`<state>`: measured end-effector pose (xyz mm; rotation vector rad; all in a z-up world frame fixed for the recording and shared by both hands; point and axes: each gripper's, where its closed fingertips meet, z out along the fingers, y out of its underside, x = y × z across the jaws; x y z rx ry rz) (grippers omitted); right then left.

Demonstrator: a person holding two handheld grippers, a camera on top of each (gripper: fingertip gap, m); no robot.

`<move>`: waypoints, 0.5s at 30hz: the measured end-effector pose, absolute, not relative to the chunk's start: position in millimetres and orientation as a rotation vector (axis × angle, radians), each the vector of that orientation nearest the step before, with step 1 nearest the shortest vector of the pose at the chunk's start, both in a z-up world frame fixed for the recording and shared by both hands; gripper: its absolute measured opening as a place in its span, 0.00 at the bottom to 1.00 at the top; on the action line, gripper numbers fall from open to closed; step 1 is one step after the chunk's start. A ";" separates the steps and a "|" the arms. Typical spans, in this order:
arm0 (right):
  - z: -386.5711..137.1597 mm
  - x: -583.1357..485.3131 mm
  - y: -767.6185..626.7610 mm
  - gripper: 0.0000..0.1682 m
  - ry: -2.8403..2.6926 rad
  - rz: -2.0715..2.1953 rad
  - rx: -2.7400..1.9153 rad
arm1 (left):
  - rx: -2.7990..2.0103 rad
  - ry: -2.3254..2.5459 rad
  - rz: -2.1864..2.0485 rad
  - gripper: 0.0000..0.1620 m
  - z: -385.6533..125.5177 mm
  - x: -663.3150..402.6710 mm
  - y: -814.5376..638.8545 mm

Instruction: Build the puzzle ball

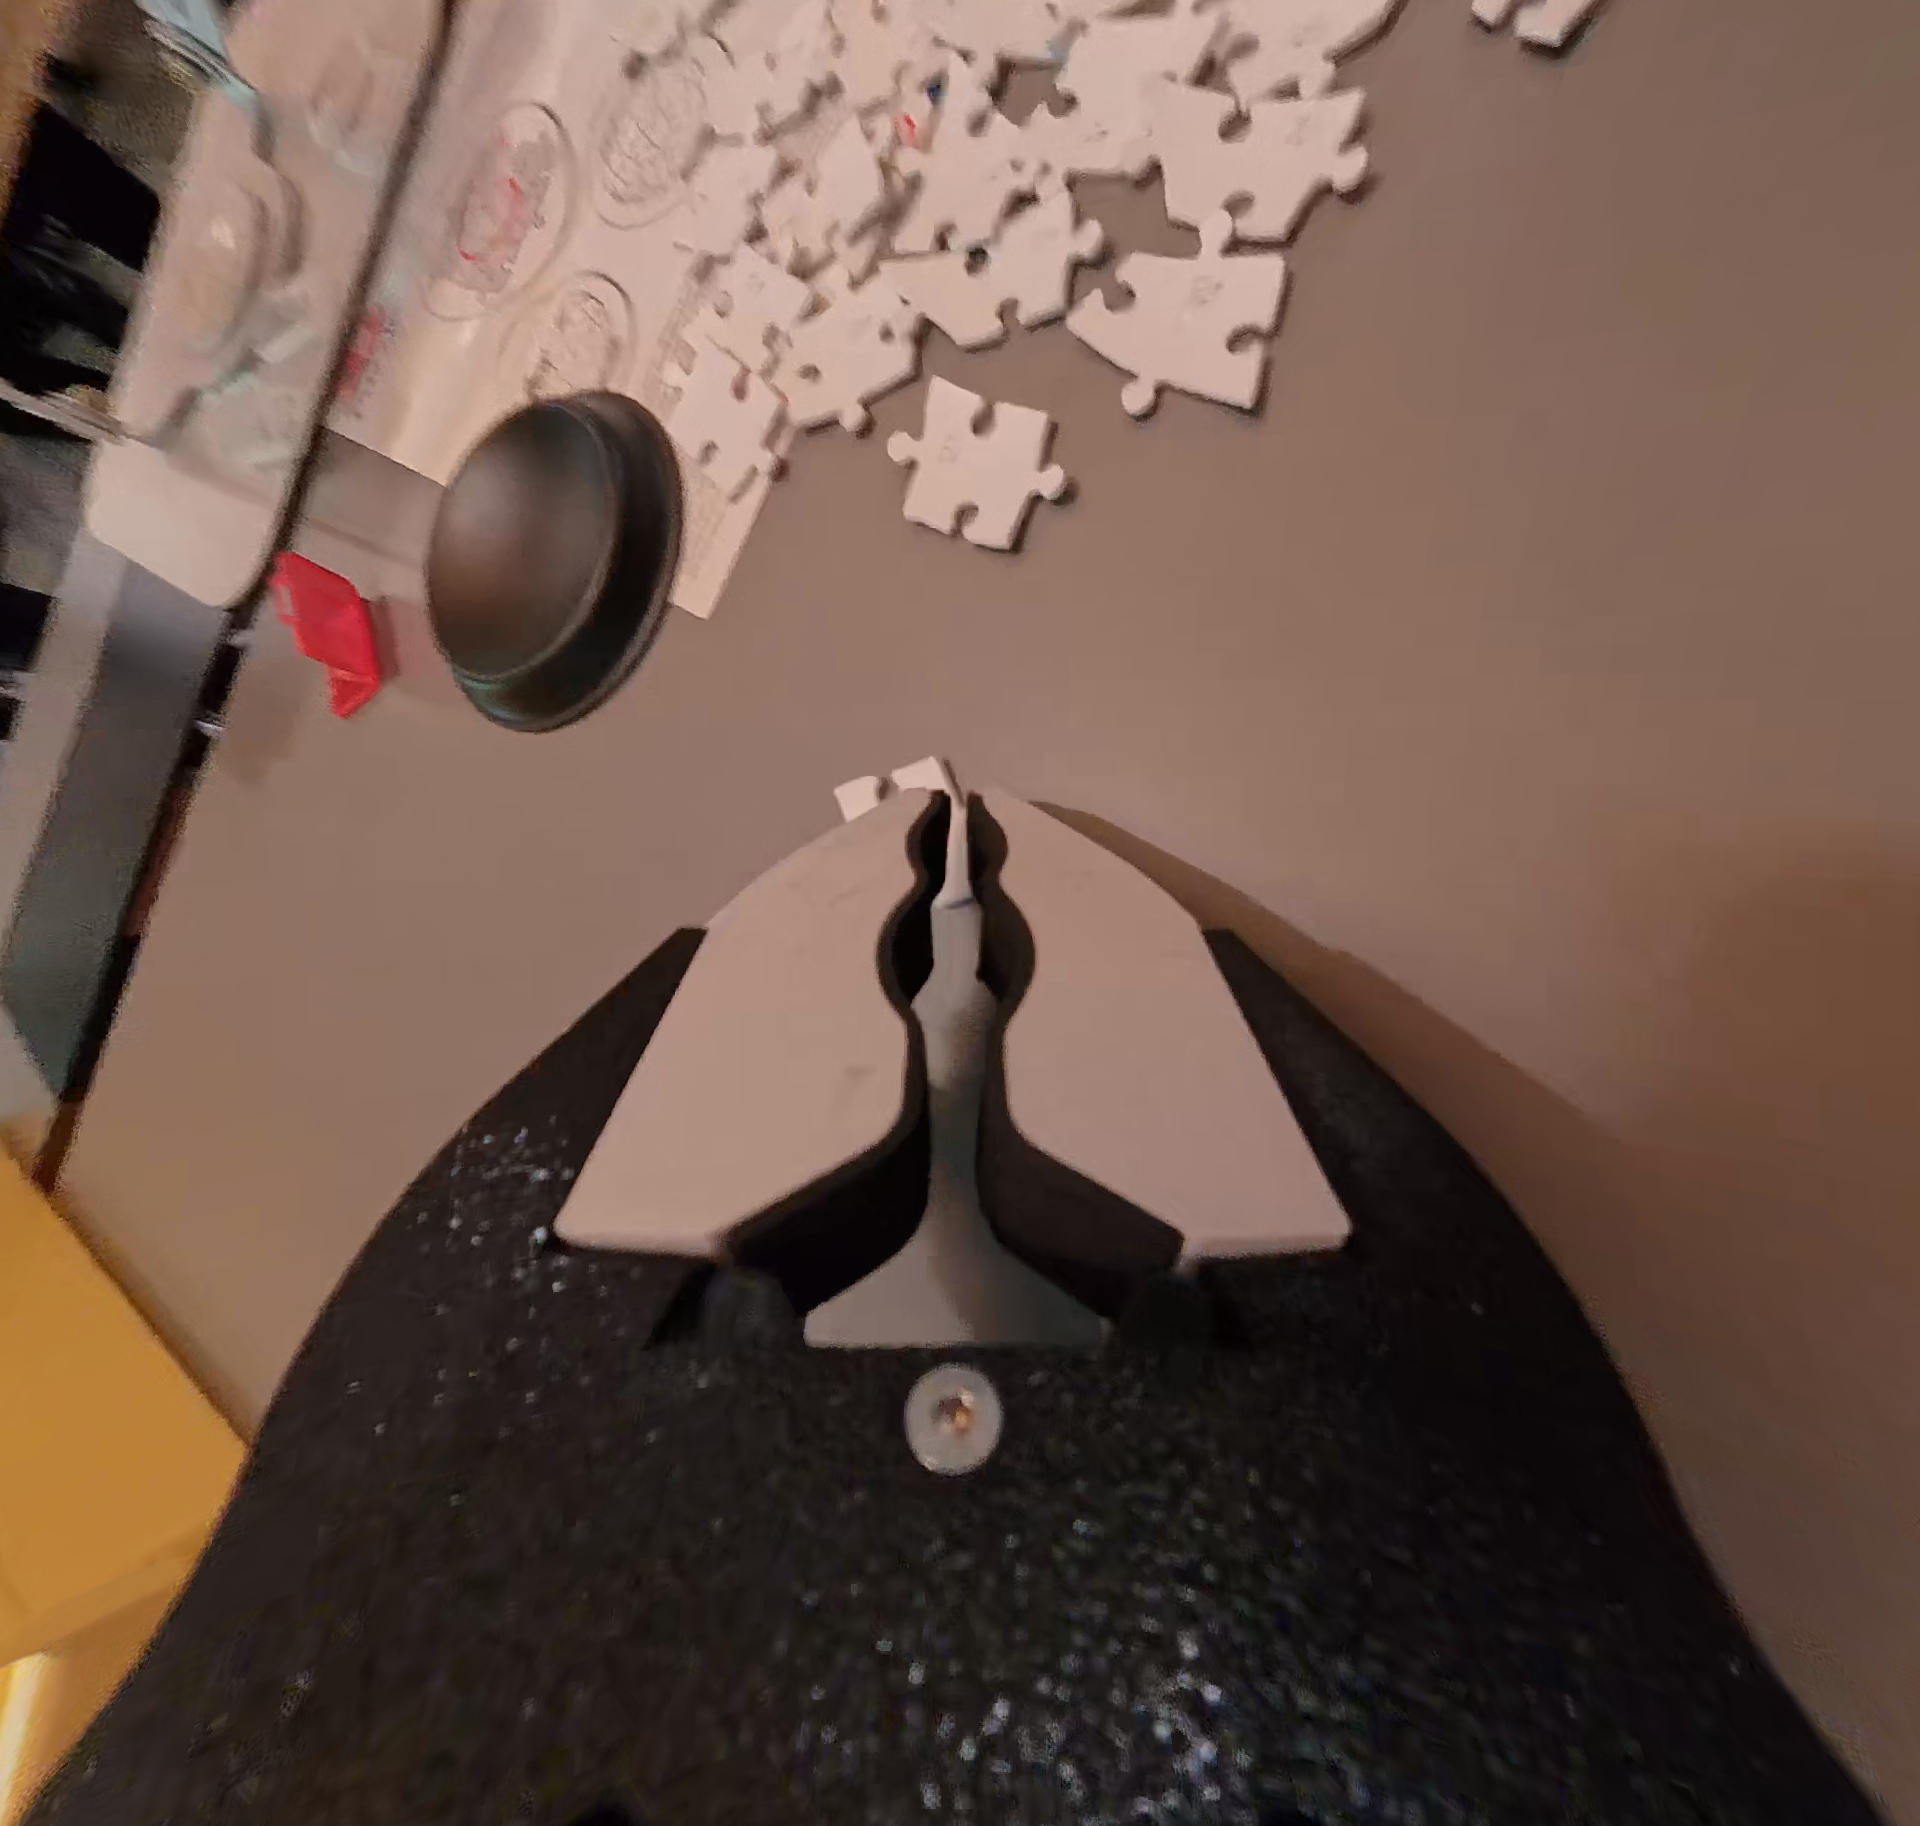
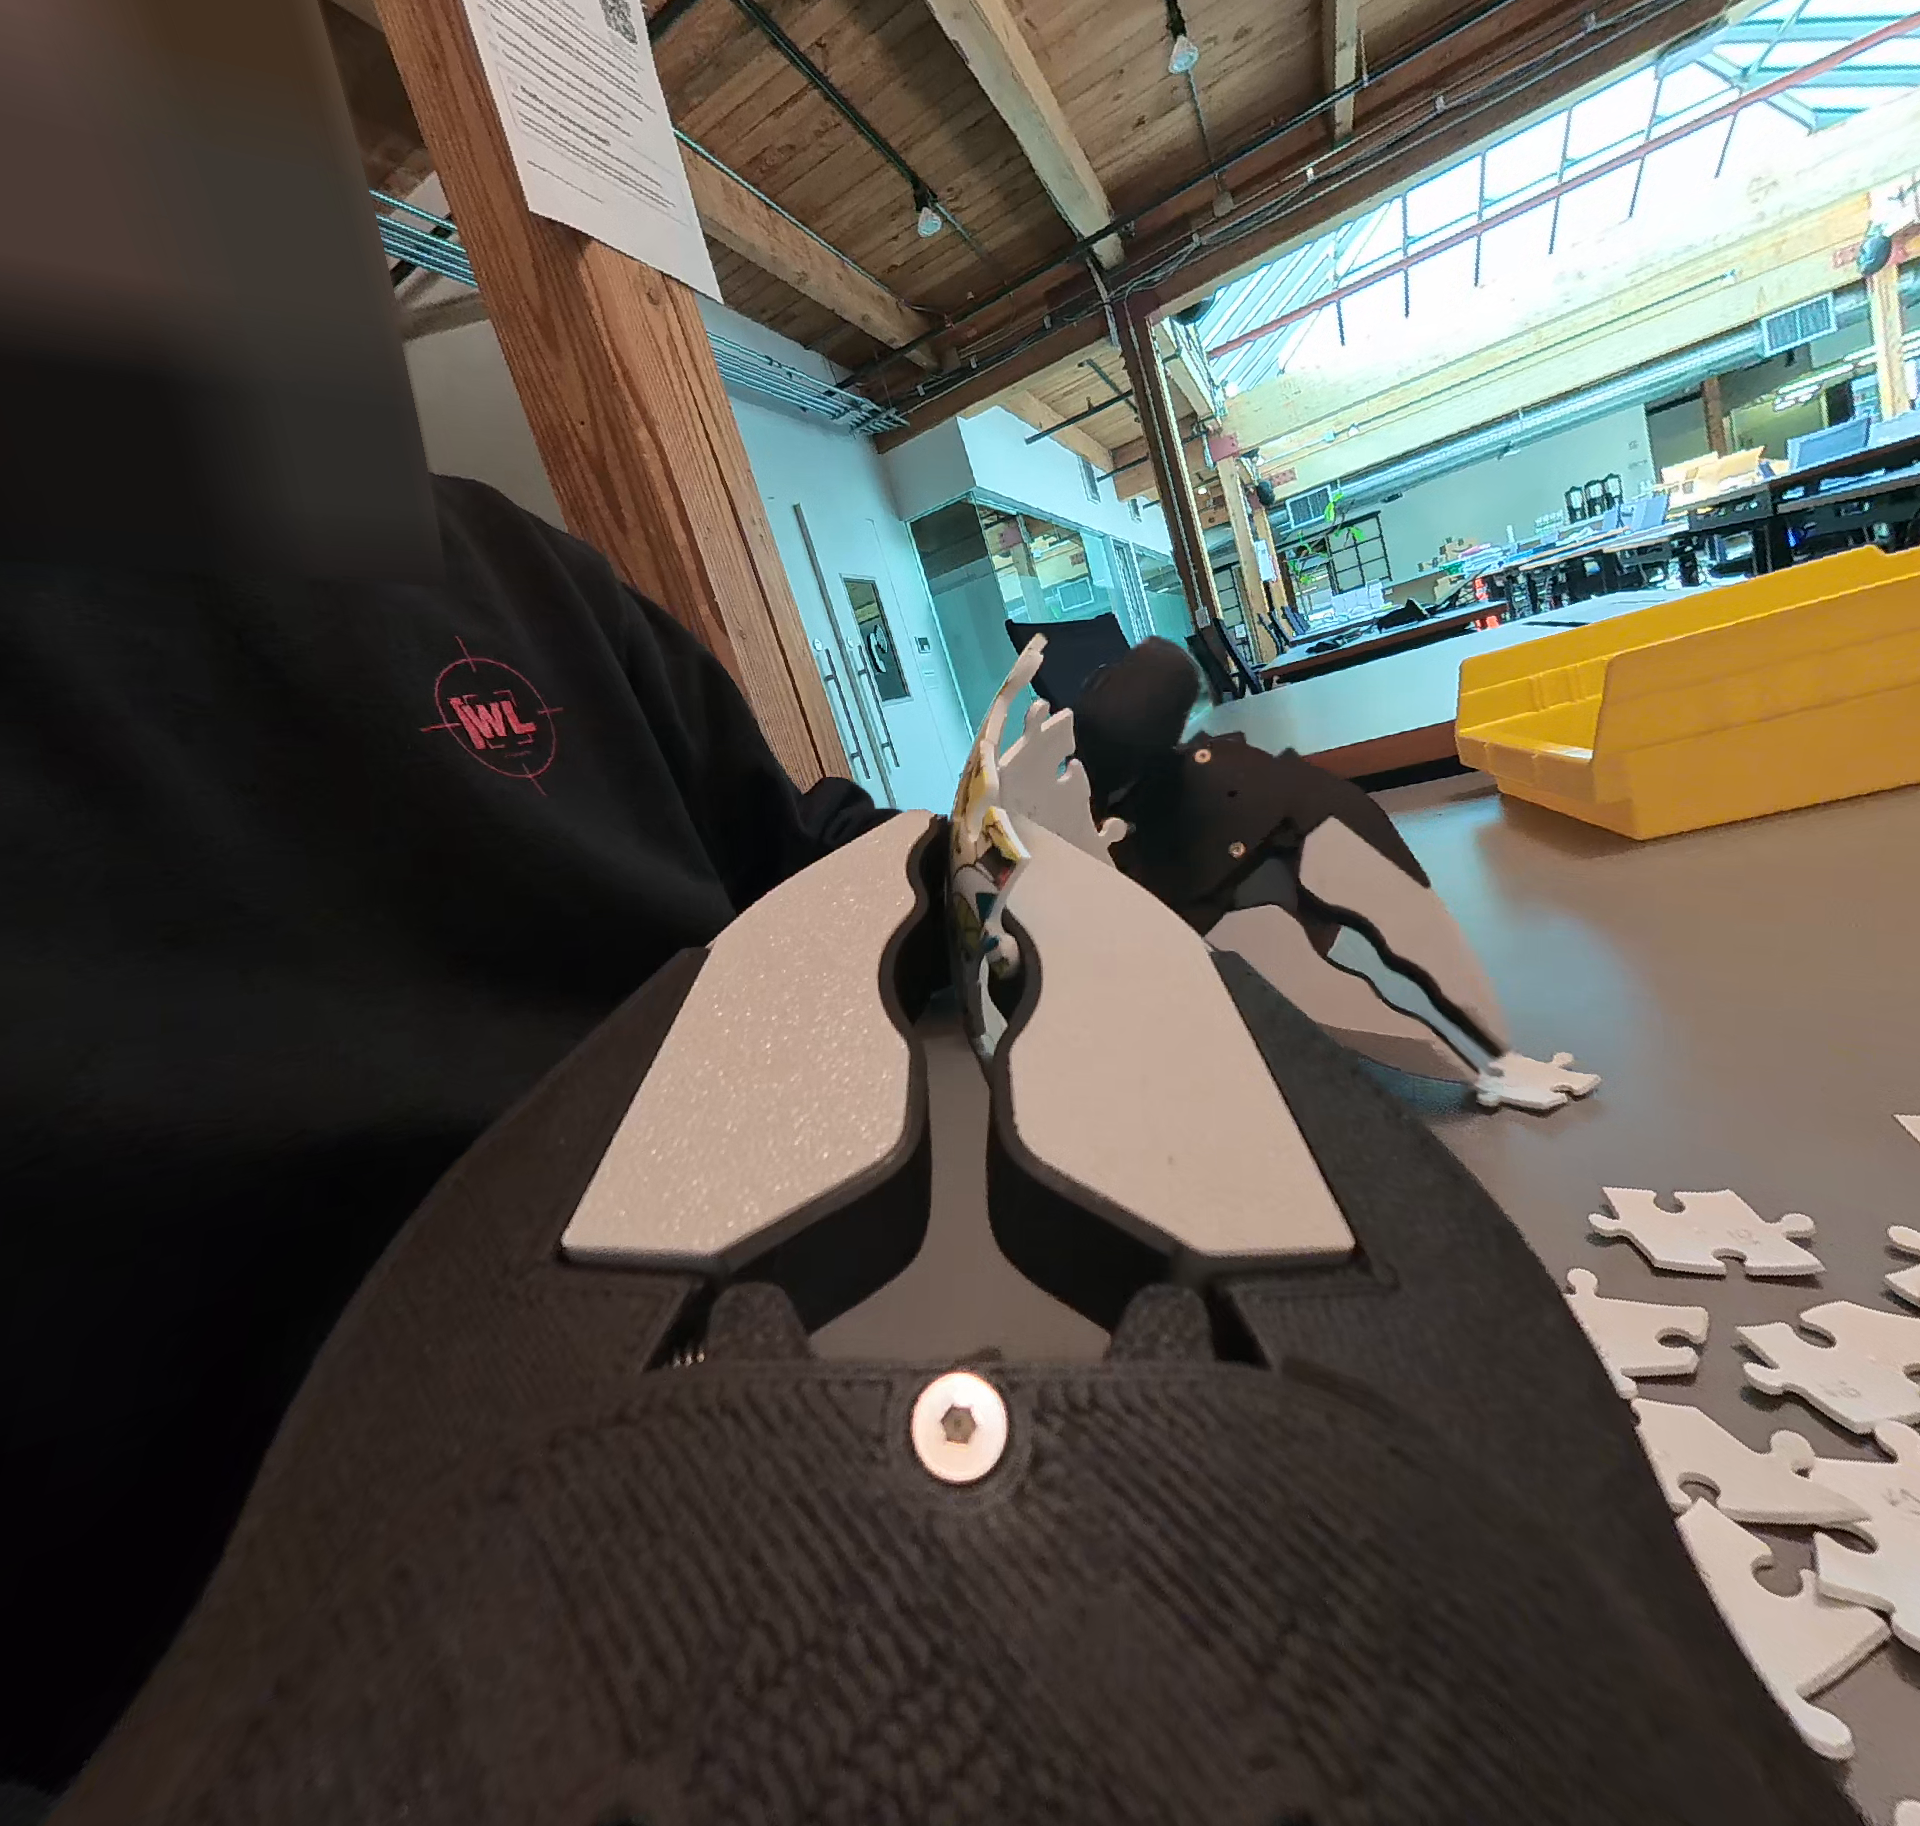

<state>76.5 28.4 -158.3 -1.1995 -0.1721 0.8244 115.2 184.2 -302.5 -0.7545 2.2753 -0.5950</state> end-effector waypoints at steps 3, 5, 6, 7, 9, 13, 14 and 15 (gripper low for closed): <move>-158.7 76.3 28.7 0.03 -0.172 0.827 -1.200 | -0.758 2.210 -0.605 0.17 -295.5 117.5 181.8; -158.9 75.6 29.0 0.03 -0.174 0.828 -1.201 | -0.771 2.213 -0.566 0.21 -300.5 118.5 185.1; -159.2 75.4 29.1 0.03 -0.175 0.829 -1.202 | -0.784 2.202 -0.571 0.17 -301.4 120.1 186.2; -159.2 75.4 29.1 0.03 -0.174 0.829 -1.202 | -0.800 2.193 -0.592 0.14 -301.4 121.3 186.3; -159.0 75.6 29.0 0.03 -0.174 0.829 -1.201 | -0.838 2.200 -0.625 0.12 -302.3 121.8 186.4; -159.4 76.0 29.1 0.03 -0.171 0.831 -1.201 | -0.820 2.214 -0.598 0.12 -303.3 123.0 190.4; -159.3 75.7 29.0 0.03 -0.173 0.831 -1.201 | -0.810 2.214 -0.595 0.11 -303.2 123.2 191.0; -159.1 75.6 28.8 0.03 -0.174 0.831 -1.200 | -0.804 2.214 -0.600 0.11 -303.2 123.1 190.8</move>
